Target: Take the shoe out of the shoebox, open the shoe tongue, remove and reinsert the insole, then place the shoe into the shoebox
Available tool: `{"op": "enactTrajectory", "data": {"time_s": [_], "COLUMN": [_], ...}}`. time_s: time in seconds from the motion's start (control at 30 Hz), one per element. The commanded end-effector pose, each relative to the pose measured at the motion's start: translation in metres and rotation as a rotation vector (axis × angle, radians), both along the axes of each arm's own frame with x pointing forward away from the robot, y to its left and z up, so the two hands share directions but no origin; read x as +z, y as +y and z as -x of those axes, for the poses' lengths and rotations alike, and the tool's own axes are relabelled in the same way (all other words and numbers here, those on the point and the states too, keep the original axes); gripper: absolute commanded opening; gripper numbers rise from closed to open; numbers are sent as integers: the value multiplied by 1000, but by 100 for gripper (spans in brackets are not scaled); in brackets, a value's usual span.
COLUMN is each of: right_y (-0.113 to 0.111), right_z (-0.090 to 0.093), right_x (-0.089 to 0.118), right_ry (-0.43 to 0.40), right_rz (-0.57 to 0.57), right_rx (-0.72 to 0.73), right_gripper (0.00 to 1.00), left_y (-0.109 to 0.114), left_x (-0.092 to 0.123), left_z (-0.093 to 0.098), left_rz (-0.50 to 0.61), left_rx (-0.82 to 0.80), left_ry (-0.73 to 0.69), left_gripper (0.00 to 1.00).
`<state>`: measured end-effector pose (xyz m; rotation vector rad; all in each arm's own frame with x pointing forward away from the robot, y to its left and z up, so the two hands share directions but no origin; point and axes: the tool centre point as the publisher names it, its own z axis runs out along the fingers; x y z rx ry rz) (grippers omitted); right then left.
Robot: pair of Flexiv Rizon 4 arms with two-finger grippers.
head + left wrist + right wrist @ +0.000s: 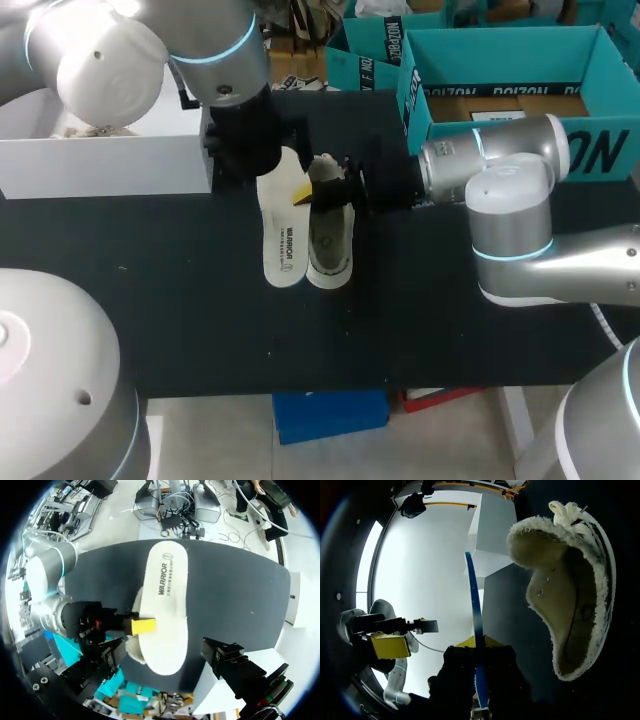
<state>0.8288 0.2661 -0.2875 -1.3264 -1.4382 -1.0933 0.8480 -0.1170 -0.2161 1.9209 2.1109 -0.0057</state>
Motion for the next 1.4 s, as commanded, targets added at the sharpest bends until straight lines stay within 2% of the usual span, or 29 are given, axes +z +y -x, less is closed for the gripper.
{"op": "enactTrajectory", "data": {"time_s": [0.03, 0.23, 0.4, 0.77, 0.9, 1.1, 1.4], "right_y": [1, 1, 1, 1, 1, 1, 1], "right_z": [0, 0, 0, 0, 0, 0, 0], "right_x": [-1, -1, -1, -1, -1, -1, -1], "right_ry": [-1, -1, -1, -1, -1, -1, -1], "right_rz": [-1, -1, -1, -1, -1, -1, -1], "right_rx": [-2, -2, -2, -2, -2, -2, -2], "right_gripper": [0, 0, 0, 0, 0, 0, 0], "left_y": [-7, -8, -9, -6, -4, -2, 0], "left_x": [-6, -10, -15, -23, -22, -14, -2], "left_z": [-26, -62, -84, -105, -105, -94, -63], "left_rz": [-7, -24, -27, -22, -19, -16, -28], "left_rx": [-4, 5, 13, 26, 35, 35, 35], "left_ry": [19, 7, 10, 28, 27, 17, 3], "left_gripper": [100, 100, 100, 100, 100, 100, 100]}}
